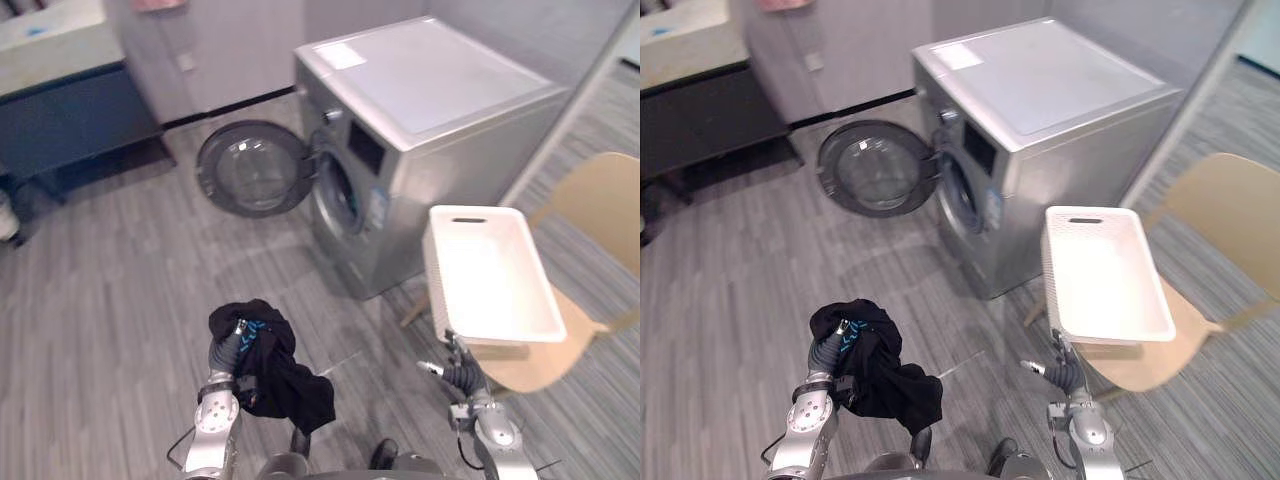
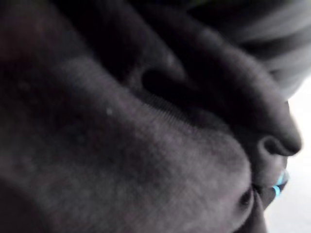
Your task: Pick up the laundry basket with both hands and put the clothes into the washing machine.
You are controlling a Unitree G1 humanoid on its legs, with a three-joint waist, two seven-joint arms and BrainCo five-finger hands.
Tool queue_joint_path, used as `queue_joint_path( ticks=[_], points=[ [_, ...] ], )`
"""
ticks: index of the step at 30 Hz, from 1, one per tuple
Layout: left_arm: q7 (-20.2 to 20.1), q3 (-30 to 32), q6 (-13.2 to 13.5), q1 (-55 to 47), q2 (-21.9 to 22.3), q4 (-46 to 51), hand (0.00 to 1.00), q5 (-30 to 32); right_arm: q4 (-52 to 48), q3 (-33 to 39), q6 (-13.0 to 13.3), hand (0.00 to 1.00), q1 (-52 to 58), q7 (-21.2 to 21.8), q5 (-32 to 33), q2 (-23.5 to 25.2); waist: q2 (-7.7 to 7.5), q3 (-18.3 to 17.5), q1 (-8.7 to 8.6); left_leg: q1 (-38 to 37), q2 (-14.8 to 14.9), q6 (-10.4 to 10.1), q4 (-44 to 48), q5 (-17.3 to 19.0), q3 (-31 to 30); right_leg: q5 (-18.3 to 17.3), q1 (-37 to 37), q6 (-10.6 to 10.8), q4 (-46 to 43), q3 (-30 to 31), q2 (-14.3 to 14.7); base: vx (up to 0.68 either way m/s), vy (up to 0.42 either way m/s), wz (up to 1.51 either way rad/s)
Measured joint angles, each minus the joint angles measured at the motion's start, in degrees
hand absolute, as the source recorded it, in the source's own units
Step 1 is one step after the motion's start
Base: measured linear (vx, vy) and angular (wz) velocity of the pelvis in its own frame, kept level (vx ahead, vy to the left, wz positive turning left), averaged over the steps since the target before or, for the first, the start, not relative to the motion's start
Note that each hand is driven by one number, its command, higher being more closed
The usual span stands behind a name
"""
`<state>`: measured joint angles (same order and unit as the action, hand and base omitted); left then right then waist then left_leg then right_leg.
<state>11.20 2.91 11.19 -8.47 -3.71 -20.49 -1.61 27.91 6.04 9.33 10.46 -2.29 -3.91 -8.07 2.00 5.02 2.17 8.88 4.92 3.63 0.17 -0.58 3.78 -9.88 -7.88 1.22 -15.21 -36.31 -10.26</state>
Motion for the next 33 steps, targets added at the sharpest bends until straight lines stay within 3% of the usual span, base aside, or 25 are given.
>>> queue_joint_path(
  ticks=[2, 3, 5, 8, 9, 10, 11, 12, 13, 14, 15, 17, 18, 19, 20, 21, 22, 24, 25, 26, 27, 28, 30, 31, 33],
  points=[
    [0.0, 0.0, -0.3, -0.2, 0.1, -2.0, 1.0, 0.0, 4.0, 1.2, -1.0, 0.0, -0.3, -1.6, -2.5, -0.2, 0.15, 0.4, -0.07, 0.6, 1.8, -1.4, 0.7, -1.1, 7.6, -0.1, 0.4, 0.4, -1.2, -2.9, -1.5, 0.11, 0.009, 0.85],
    [0.0, 0.3, -0.9, -0.8, 0.0, -3.6, 1.0, 0.1, 7.9, 1.7, -1.6, 0.0, -1.8, -2.6, -4.1, -0.4, 0.65, 0.5, 0.03, 0.5, 1.8, -4.5, 1.0, -3.5, 9.2, -0.5, 0.8, 1.0, -2.5, -3.4, -2.2, 0.18, 0.065, 0.53],
    [-0.1, 1.3, -1.0, -1.7, 0.0, -5.0, 1.0, 0.1, 10.4, 2.1, -2.4, 0.0, -3.5, -3.6, -5.8, 0.3, 0.22, 1.1, 0.05, 0.4, 0.6, -4.7, 1.4, -3.3, 9.2, -0.5, 1.1, 1.7, -2.5, -3.4, -3.2, 0.2, 0.095, 0.35],
    [-0.3, 3.0, -1.9, -3.3, -0.2, -6.8, 1.0, 0.8, 14.7, 2.7, -3.3, 0.0, -5.3, -4.6, -7.5, 1.5, -1.69, 3.0, 0.25, 0.5, -1.2, -4.4, 7.0, 2.8, 9.3, -2.0, 2.8, 4.8, -5.8, -3.1, -6.8, 0.14, 0.13, 0.23],
    [-1.1, 3.6, -2.2, -4.7, 0.0, -6.9, 1.0, 1.3, 15.7, 3.1, -3.7, 0.0, -5.3, -5.1, -7.8, 1.7, -2.28, 3.7, 0.15, 0.7, -2.2, -3.8, 9.8, 6.6, 8.5, -2.9, 2.4, 4.7, -11.4, -1.6, -10.1, 0.11, 0.139, 0.3],
    [-1.2, 3.5, -2.5, -5.8, 0.0, -6.9, 1.0, 1.3, 15.7, 3.4, -4.4, 0.0, -4.9, -5.3, -7.9, 1.7, -2.38, 4.1, -0.24, 0.2, -3.4, -3.3, 11.4, 8.7, 7.8, -2.4, 0.7, 1.5, -18.6, 1.3, -13.1, 0.12, 0.155, 0.38],
    [-1.2, 3.5, -2.6, -6.2, 0.0, -6.8, 1.0, 1.5, 15.6, 3.4, -4.7, 0.0, -4.8, -5.3, -7.9, 1.7, -2.49, 4.3, -0.67, -0.3, -4.0, -2.6, 12.1, 9.6, 7.3, -1.0, -1.0, -1.1, -23.0, 4.5, -14.1, 0.18, 0.187, 0.46],
    [-1.1, 3.4, -2.8, -7.0, -0.8, -6.8, 1.0, 2.2, 15.7, 3.0, -5.1, 0.0, -3.8, -5.3, -7.8, 2.2, -2.39, 4.9, -1.35, -2.7, -4.1, -1.7, 12.8, 10.9, 6.0, 3.0, -5.6, -3.5, -31.6, 13.6, -13.6, 0.3, 0.176, 0.39],
    [-1.1, 3.2, -3.4, -6.9, -1.9, -6.8, 1.0, 2.3, 15.7, 2.9, -5.3, 0.0, -3.5, -5.2, -7.8, 3.3, -1.89, 5.6, -1.37, -3.9, -3.7, -1.4, 12.9, 11.6, 4.9, -0.3, -7.7, -0.2, -35.5, 17.8, -10.9, 0.39, 0.149, 0.42],
    [-0.8, 3.2, -3.5, -5.9, -2.9, -6.8, 1.0, 2.3, 15.7, 2.2, -5.3, 0.0, -3.4, -5.3, -7.7, 4.2, -2.28, 5.8, -1.69, -5.6, -2.8, -1.5, 12.1, 12.6, 3.6, -4.4, -10.9, 0.0, -36.0, 19.2, -5.7, 0.33, 0.071, 0.25],
    [-0.8, 3.2, -3.5, -5.9, -2.9, -6.8, 1.0, 2.3, 15.7, 2.2, -5.3, 0.0, -3.4, -5.3, -7.7, 4.2, -2.3, 5.9, -1.69, -5.7, -2.8, -1.5, 12.1, 12.6, 3.6, -4.4, -11.1, 0.0, -36.0, 19.2, -5.6, 0.32, 0.029, 0.31],
    [-0.8, 2.0, -3.5, -2.4, -4.5, -7.0, 1.0, 2.3, 15.5, 2.0, -5.2, 0.0, -4.9, -5.5, -7.5, 3.7, -2.61, 6.9, -3.56, -8.5, -3.1, -1.6, 10.4, 14.4, 1.2, -4.5, -17.7, 0.7, -23.8, 17.1, -0.2, 0.43, -0.011, 0.53],
    [-0.8, 1.7, -3.5, -1.9, -4.4, -7.1, 1.0, 2.3, 15.4, 2.0, -5.3, 0.0, -5.0, -5.5, -7.4, 3.5, -2.53, 7.0, -3.97, -9.1, -3.1, -1.6, 9.9, 14.6, 0.7, -3.8, -18.5, 1.3, -20.7, 16.9, 0.5, 0.41, -0.034, 0.7],
    [-0.8, 1.6, -3.4, -0.8, -4.2, -7.1, 1.0, 2.3, 15.3, 1.9, -5.3, 0.0, -5.2, -5.5, -7.4, 3.1, -2.5, 7.5, -4.59, -11.1, -3.1, -2.7, 9.2, 14.5, -0.4, -0.8, -18.5, 1.3, -12.3, 16.8, 1.8, 0.39, -0.058, 0.66],
    [-0.9, 1.0, -3.4, -0.3, -4.1, -7.1, 1.0, 2.3, 14.9, 2.0, -5.3, 0.0, -4.6, -5.5, -7.4, 2.9, -2.51, 7.6, -4.77, -12.9, -3.2, -4.2, 8.4, 15.4, -1.4, 3.0, -18.4, 0.4, -5.3, 17.1, 3.5, 0.4, -0.081, 0.72],
    [-0.9, 0.9, -3.3, -0.2, -4.1, -7.1, 1.0, 2.3, 14.4, 1.9, -5.3, 0.0, -4.0, -5.5, -7.4, 3.0, -2.64, 7.5, -4.9, -13.9, -3.2, -5.2, 8.7, 16.1, -1.7, 4.6, -18.3, -0.8, -3.9, 17.5, 3.6, 0.69, -0.174, 1.0],
    [-1.0, 0.1, -3.0, -0.1, -3.8, -7.1, 1.0, 2.4, 13.5, 1.9, -5.3, 0.0, -2.8, -5.5, -7.4, 2.9, -3.52, 6.9, -5.85, -14.9, -2.9, -7.4, 12.5, 17.5, -2.7, 9.7, -17.4, -5.0, -5.6, 17.8, 3.1, 0.62, -0.182, 0.97],
    [-1.1, -0.6, -3.0, -0.2, -2.5, -6.7, 1.0, 2.5, 12.3, 1.9, -5.4, 0.0, -3.2, -5.3, -7.2, 2.7, -1.78, 7.6, -5.81, -10.6, -0.1, -9.0, 25.9, 16.5, -0.7, 7.1, -14.5, -6.1, -6.9, 16.1, 4.6, 0.65, -0.208, 0.51],
    [-1.2, -0.5, -3.1, -1.1, -1.4, -6.5, 1.0, 2.5, 9.7, 1.5, -5.3, 0.0, -3.3, -5.3, -7.1, 2.9, -0.04, 8.2, -4.88, -4.9, 4.0, -10.9, 42.4, 11.4, 0.5, 5.0, -10.7, -7.9, -6.2, 15.8, 7.3, 0.64, -0.198, -0.17],
    [-1.2, -0.5, -3.1, -1.6, -0.9, -6.5, 1.0, 2.5, 8.6, 1.0, -5.3, 0.0, -3.4, -5.3, -6.9, 2.9, 0.39, 8.3, -4.21, -2.6, 5.6, -10.3, 49.0, 7.7, 0.9, 4.2, -9.1, -8.4, -5.8, 16.3, 8.6, 0.75, -0.207, -0.62],
    [-1.2, -0.6, -3.2, -2.5, 0.0, -6.4, 1.0, 2.5, 6.9, 0.1, -5.1, 0.0, -3.8, -5.3, -6.6, 3.0, 0.81, 8.3, -2.82, 1.8, 9.2, -10.6, 61.2, 5.8, 1.6, 3.0, -5.2, -9.4, -4.5, 17.8, 11.4, 0.59, -0.144, -0.87],
    [-1.4, -1.7, -3.3, -2.4, 0.5, -6.3, 1.0, 2.5, 5.4, -0.1, -4.6, 0.0, -3.8, -5.5, -6.2, 3.4, 0.29, 8.5, -1.84, 5.0, 10.5, -9.2, 68.0, 6.7, 2.8, 2.4, -1.4, -9.8, -3.0, 19.4, 12.4, 0.57, -0.124, -0.89],
    [-2.5, -3.5, -3.2, -2.0, 1.1, -5.1, 1.0, 2.5, 4.3, -0.1, -4.4, 0.0, -4.1, -6.1, -6.1, 4.2, -1.69, 9.2, -0.92, 8.7, 10.1, -6.3, 67.5, 8.6, 5.9, 1.9, 3.8, -9.6, 0.0, 23.2, 12.0, 0.52, -0.068, -0.73],
    [-2.6, -4.1, -3.1, -1.6, 1.4, -4.4, 1.0, 2.5, 4.4, 0.0, -4.3, 0.0, -4.1, -6.4, -5.8, 4.2, -1.9, 9.2, -0.93, 10.7, 10.0, -5.1, 64.1, 9.4, 6.5, 1.8, 5.9, -9.4, 1.8, 24.6, 11.8, 0.48, -0.025, -0.7],
    [-3.2, -4.8, -3.0, -1.4, 1.4, -3.8, 1.0, 2.9, 4.6, 0.0, -4.5, 0.0, -4.1, -6.5, -5.7, 4.6, -1.95, 9.3, -0.95, 12.9, 8.4, -5.3, 54.2, 11.6, 5.9, 1.1, 8.7, -8.3, 3.6, 27.8, 11.6, 0.42, 0.086, -0.8]
  ],
)
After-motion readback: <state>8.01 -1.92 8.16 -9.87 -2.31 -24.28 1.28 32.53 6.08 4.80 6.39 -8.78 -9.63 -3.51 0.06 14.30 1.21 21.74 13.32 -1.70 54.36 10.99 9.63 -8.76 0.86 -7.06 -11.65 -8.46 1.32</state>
